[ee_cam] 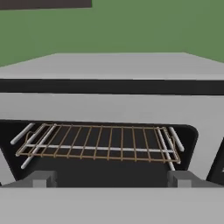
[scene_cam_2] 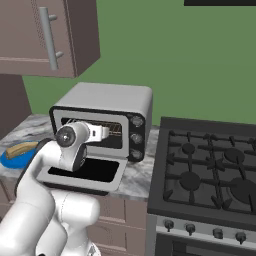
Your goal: Pull the toaster oven rack outwards. Pick up the baguette from the plate and place it on the toaster oven rack. Close the toaster oven door fully and set the temperature to the lowest setting.
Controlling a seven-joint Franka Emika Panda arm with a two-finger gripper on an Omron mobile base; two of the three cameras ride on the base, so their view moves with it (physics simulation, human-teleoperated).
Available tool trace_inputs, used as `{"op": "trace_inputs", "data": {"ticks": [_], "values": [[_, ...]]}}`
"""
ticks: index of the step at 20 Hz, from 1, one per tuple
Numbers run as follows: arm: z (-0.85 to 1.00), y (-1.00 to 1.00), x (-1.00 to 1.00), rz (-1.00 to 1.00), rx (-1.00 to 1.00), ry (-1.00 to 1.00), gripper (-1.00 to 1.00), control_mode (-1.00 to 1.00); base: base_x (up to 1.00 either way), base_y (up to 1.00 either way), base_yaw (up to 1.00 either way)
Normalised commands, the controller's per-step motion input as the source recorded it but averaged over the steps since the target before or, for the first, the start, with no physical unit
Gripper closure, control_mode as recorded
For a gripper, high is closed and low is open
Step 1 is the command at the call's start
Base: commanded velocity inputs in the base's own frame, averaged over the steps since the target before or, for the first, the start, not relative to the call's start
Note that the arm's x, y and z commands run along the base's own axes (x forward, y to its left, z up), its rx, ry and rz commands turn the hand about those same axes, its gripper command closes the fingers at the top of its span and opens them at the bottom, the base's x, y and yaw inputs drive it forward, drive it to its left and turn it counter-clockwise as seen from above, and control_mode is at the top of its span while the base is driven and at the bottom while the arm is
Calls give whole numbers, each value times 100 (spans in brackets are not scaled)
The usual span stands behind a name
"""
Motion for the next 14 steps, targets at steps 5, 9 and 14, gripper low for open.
{"op": "trace_inputs", "data": {"ticks": [5, 9, 14], "values": [[-11, 0, 16, 0, 0, -1, -100, -100, 0, 0, 0], [-21, 0, 25, 0, 0, 0, -100, -100, 0, 0, 0], [-10, 2, 49, 0, 2, 0, -100, -100, 0, 0, 0]]}}
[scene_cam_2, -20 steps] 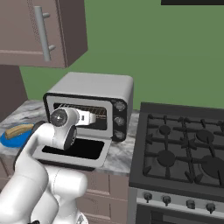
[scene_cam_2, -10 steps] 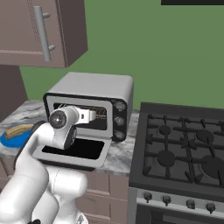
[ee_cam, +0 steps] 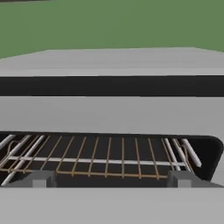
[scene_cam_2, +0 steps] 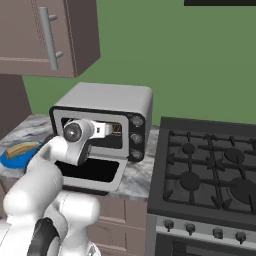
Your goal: Pull the toaster oven rack outwards. Pick up the baguette from the plate and place it on the toaster oven rack. Close the toaster oven door fully and set the temperature to the lowest setting.
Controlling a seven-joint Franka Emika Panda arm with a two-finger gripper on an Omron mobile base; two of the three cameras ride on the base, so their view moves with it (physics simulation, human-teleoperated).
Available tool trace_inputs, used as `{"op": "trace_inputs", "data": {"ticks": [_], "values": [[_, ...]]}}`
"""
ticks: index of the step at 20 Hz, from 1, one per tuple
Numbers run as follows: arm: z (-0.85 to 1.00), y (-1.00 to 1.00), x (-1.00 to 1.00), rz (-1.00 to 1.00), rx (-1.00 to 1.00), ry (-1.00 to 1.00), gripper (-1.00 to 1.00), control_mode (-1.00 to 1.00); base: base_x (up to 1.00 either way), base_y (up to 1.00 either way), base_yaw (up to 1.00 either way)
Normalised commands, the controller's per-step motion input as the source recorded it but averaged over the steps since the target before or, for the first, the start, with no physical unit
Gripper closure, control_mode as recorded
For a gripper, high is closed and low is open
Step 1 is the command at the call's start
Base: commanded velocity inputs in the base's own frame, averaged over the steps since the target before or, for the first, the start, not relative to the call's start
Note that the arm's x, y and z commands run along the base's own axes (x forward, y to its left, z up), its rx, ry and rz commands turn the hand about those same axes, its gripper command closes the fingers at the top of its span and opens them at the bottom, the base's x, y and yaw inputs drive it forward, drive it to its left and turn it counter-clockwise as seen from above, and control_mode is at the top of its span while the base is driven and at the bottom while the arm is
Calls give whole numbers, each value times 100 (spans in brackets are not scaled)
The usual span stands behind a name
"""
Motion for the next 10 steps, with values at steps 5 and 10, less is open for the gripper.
{"op": "trace_inputs", "data": {"ticks": [5, 10], "values": [[-17, 3, 49, 0, 3, 0, -100, -100, 0, 0, 0], [-33, 0, 28, -1, 1, 0, -100, -100, 0, 0, 0]]}}
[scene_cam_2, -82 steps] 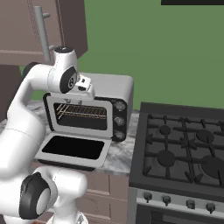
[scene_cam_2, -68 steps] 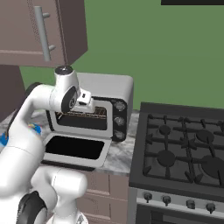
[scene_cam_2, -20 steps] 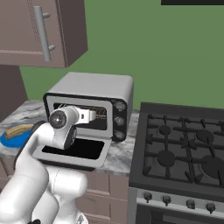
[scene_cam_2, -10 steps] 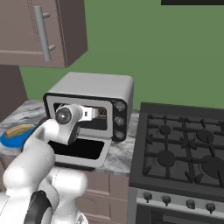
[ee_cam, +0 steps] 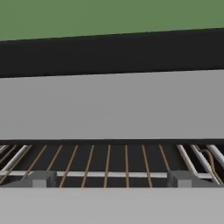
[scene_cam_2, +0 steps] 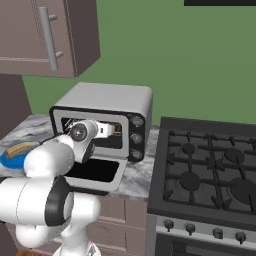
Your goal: Pull the toaster oven rack outwards. Pick up the baguette from the plate and place it on the toaster oven rack. Close the toaster oven door fully and set the temperature to the lowest setting.
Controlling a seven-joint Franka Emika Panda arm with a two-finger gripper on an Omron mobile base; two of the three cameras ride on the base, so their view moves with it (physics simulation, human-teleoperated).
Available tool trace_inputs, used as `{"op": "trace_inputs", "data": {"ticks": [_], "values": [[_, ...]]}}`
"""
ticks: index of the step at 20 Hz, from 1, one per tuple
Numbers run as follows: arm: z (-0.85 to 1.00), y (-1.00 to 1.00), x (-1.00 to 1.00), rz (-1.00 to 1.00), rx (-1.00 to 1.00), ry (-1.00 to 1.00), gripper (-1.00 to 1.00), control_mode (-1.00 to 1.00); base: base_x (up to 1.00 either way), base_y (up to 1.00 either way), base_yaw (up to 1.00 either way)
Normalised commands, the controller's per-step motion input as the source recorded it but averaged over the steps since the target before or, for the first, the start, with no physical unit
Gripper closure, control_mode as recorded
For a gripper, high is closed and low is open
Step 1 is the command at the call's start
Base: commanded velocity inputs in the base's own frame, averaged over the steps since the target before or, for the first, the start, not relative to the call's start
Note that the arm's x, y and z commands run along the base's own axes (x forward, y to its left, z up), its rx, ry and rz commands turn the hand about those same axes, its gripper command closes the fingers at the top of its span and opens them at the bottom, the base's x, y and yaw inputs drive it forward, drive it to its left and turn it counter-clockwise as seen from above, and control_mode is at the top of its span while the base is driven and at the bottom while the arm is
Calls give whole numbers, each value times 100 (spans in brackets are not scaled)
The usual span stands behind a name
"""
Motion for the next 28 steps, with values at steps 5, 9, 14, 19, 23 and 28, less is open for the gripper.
{"op": "trace_inputs", "data": {"ticks": [5, 9, 14, 19, 23, 28], "values": [[-9, 1, 18, 0, 0, 0, -100, -100, 0, 0, 0], [0, 0, 15, 0, 0, 0, -100, -100, 0, 0, 0], [0, 0, 16, 0, 0, 3, -100, -100, 0, 0, 0], [-9, 2, 16, 0, 0, 3, -100, -100, 0, 0, 0], [-14, 8, 16, 0, 0, 0, -100, -100, 0, 0, 0], [-39, 0, 2, -3, 0, 4, -100, -100, 0, 0, 0]]}}
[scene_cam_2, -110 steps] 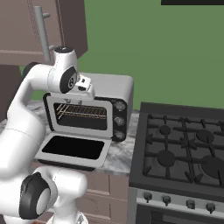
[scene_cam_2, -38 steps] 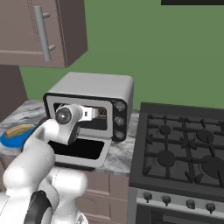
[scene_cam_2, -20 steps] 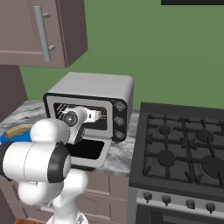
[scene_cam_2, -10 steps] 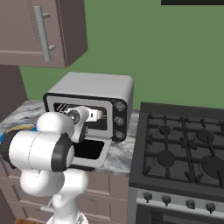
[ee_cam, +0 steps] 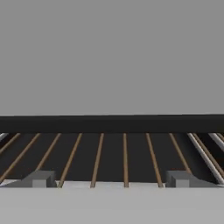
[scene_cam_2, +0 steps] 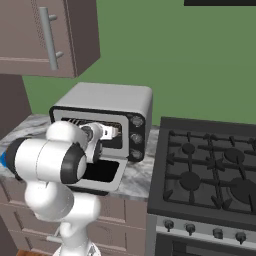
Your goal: Pull the toaster oven rack outwards. Pick up the baguette from the plate and place it on the toaster oven rack. Close the toaster oven door fully and set the temperature to the lowest setting.
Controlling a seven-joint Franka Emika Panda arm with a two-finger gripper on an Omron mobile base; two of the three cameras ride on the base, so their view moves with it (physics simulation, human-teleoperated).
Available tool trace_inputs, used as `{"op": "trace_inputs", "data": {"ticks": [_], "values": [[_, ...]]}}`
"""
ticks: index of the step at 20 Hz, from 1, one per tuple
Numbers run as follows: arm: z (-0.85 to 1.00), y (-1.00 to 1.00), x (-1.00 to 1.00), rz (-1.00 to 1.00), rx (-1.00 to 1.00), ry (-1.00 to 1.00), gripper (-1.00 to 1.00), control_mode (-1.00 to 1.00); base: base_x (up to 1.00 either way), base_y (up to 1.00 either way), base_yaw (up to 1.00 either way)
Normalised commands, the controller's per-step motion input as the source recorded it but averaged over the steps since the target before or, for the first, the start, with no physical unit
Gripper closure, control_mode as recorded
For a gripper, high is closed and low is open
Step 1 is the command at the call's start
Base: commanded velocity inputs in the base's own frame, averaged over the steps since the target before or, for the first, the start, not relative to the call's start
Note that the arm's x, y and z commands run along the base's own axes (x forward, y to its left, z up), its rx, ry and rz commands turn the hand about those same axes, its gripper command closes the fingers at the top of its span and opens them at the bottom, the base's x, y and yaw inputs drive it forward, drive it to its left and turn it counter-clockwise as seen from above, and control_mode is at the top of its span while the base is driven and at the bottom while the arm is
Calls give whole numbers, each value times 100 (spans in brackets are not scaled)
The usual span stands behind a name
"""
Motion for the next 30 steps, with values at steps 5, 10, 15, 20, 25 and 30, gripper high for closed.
{"op": "trace_inputs", "data": {"ticks": [5, 10, 15, 20, 25, 30], "values": [[-39, -1, -15, -5, -3, 18, -100, -100, 0, 0, 0], [-24, -1, -43, -5, -5, 26, -100, -100, 0, 0, 0], [-22, 0, -73, -4, -1, 34, -100, -100, 0, 0, 0], [-22, 0, -84, -8, 0, 41, -100, -100, 0, 0, 0], [-12, -1, -82, -10, 0, 46, -100, -100, 0, 0, 0], [27, 0, -52, -5, 1, 14, -100, -100, 0, 0, 0]]}}
